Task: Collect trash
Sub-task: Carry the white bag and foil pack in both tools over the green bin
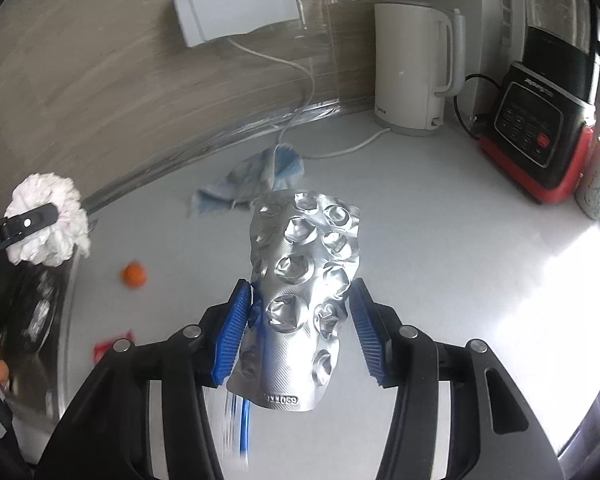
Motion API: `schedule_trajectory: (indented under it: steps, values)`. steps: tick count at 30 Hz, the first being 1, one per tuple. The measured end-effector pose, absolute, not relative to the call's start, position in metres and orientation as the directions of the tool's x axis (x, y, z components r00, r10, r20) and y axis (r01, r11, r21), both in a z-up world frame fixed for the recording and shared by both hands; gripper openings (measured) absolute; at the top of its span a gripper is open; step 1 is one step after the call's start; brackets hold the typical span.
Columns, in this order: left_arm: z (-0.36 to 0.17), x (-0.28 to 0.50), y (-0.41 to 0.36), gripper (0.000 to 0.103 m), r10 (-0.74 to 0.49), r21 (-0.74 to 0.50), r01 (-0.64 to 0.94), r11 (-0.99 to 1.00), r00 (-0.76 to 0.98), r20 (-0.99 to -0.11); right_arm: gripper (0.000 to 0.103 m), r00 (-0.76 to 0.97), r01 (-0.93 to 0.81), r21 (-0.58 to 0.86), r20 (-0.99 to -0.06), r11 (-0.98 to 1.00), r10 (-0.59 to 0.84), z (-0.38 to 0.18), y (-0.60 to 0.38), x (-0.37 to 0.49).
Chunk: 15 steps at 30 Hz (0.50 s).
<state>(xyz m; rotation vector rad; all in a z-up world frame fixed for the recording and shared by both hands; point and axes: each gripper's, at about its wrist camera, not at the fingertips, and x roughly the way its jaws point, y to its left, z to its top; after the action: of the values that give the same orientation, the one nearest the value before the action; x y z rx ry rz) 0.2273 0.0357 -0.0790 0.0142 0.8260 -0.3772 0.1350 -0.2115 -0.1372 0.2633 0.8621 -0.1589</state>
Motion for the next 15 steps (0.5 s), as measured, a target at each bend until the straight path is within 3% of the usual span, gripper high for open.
schedule_trajectory:
  steps: [6, 15]
  values:
    - [-0.077, 0.146, 0.016, 0.021, -0.304, -0.103, 0.347, 0.932, 0.599, -0.741, 0.052, 0.629, 0.211, 0.172, -0.777, 0.962, 0.001, -0.129, -0.212, 0.068]
    - [-0.095, 0.043, -0.010, 0.021, -0.351, -0.154, 0.388, 0.909, 0.509, -0.786, 0.052, 0.616, 0.142, 0.168, -0.786, 0.976, 0.046, -0.128, -0.205, -0.024]
